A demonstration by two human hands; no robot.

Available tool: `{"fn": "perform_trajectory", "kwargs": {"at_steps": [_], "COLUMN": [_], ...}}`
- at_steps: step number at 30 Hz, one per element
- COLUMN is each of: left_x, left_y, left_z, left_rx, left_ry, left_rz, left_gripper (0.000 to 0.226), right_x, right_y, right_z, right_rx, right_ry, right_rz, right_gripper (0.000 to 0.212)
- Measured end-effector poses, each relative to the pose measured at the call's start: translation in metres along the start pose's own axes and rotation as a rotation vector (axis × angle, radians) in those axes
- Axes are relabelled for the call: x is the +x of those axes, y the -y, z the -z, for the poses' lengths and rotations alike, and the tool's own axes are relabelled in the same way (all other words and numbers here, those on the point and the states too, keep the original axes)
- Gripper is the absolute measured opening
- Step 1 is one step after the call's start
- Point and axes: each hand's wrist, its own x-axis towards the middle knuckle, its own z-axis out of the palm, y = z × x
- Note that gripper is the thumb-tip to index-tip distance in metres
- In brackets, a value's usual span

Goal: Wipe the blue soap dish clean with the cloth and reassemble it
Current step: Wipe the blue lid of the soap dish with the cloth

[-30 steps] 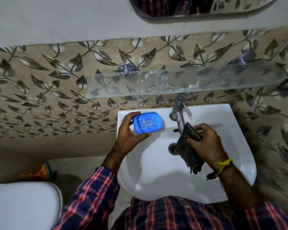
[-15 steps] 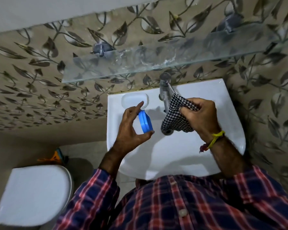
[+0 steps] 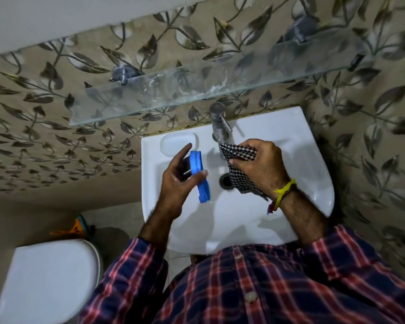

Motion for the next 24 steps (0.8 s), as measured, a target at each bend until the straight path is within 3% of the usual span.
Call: {"fn": "perform_trajectory", "kwargs": {"at_steps": [2,4,9,16,24], "left_x": [0.002,0.003,0.007,0.012,0.01], "left_y": [-0.005,-0.012,-0.024,-0.039,-0.044], "left_z": [-0.007,-0.012,-0.02,-0.019,-0.018], "left_rx": [-0.423,-0.684,-0.923,-0.951,-0.858], "left_ry": [0.003,0.044,0.203,0.372,0.343], "left_rz": [0.202,0.374,0.464,0.45,0.382], "left_gripper": [0.055,0.055,0.067,0.061,0.057], "right_x": [0.003,0.004,0.001,-0.015,-0.035], "right_y": [0.005,0.012,0.037,0.049,0.071], "right_z": [0.0,0.001,0.01,0.021,0.006], "right_rx": [0.075,0.108,-0.144,-0.119,-0.254], "right_ry": [-0.005,-0.018,-0.129,-0.142,-0.291], "right_rz": [-0.047,-0.038,0.195,0.223,0.294], "right_gripper": [0.02,0.022,0.026,0.036,0.025]}}
